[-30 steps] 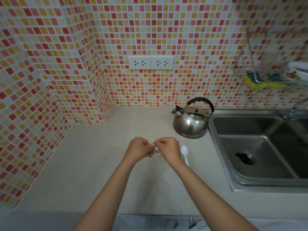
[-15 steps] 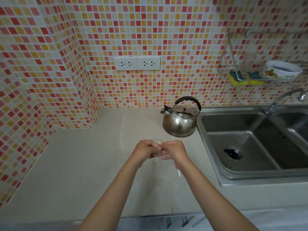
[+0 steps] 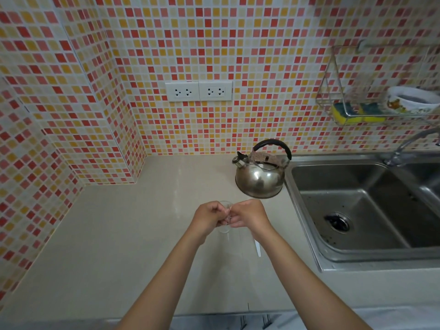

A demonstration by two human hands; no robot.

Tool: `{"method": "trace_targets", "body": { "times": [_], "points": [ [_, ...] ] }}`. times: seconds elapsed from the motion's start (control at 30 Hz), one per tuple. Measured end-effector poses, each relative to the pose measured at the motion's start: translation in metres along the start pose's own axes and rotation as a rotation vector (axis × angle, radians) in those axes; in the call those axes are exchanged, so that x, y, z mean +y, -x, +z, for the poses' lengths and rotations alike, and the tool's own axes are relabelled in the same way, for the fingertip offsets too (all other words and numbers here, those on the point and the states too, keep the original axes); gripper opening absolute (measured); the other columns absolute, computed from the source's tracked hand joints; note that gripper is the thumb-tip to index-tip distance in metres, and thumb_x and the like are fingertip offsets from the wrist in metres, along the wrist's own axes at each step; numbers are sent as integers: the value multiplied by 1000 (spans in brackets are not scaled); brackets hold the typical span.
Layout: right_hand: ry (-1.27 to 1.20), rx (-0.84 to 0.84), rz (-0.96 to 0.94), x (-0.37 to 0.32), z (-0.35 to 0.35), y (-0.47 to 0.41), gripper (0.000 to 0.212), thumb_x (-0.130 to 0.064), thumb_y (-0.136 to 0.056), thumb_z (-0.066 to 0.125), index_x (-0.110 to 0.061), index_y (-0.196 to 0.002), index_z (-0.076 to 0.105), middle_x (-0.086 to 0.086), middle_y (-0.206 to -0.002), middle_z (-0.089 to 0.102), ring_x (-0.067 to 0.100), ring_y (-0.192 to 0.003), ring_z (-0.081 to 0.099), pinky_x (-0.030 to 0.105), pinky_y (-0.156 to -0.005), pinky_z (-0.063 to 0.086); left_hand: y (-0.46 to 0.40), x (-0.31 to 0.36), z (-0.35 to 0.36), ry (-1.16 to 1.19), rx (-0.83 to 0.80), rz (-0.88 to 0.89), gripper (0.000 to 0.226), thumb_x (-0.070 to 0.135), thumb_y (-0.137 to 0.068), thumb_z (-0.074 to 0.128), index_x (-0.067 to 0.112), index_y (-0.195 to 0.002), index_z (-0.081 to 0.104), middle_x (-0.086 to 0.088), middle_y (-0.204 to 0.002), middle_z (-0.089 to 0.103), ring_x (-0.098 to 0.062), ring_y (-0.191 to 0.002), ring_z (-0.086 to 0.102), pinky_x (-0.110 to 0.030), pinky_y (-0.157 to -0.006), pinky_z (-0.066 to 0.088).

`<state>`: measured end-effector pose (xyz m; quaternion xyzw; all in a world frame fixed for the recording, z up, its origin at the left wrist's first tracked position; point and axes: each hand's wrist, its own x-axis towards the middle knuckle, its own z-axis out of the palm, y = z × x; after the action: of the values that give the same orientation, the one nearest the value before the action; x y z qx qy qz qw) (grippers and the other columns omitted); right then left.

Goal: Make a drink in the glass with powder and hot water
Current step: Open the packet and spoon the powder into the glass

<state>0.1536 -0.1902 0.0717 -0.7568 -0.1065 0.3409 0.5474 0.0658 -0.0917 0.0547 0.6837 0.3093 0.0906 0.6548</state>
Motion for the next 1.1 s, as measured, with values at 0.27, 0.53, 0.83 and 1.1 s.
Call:
{"method": "trace_targets", "body": {
  "times": [0.27, 0.53, 0.83, 1.1],
  "points": [
    [460, 77, -207, -3, 6, -6, 33, -3, -74, 47, -11, -42, 45, 22, -57, 69, 19, -43, 61, 35, -59, 56, 1, 12, 11, -573, 182, 159, 12, 6, -76, 57, 13, -66, 59, -2, -60, 59, -16, -55, 50, -23, -48, 35],
    [565, 75, -245, -7, 6, -10, 21, -4, -80, 51, -3, -60, 54, 27, -66, 70, 31, -56, 71, 33, -54, 51, -1, 12, 18, -779, 299, 244, 12, 11, -85, 51, 5, -76, 55, -15, -71, 60, -31, -67, 53, -31, -55, 31],
    [643, 104, -289, -9, -3, -8, 23, -8, -82, 51, 9, -71, 60, 23, -71, 71, 30, -61, 72, 36, -57, 53, -2, 5, 7, -909, 319, 513, 38, 16, -85, 59, 26, -122, 62, 12, -129, 61, -12, -115, 51, -25, -82, 43],
    [590, 99, -341, -25, -14, -6, 21, -8, -80, 52, 6, -71, 66, 21, -70, 72, 34, -61, 70, 44, -62, 58, -3, 0, 2, -852, 189, 664, 56, 50, -79, 64, 30, -131, 56, 15, -116, 66, -7, -112, 51, -25, -95, 38]
  ]
}}
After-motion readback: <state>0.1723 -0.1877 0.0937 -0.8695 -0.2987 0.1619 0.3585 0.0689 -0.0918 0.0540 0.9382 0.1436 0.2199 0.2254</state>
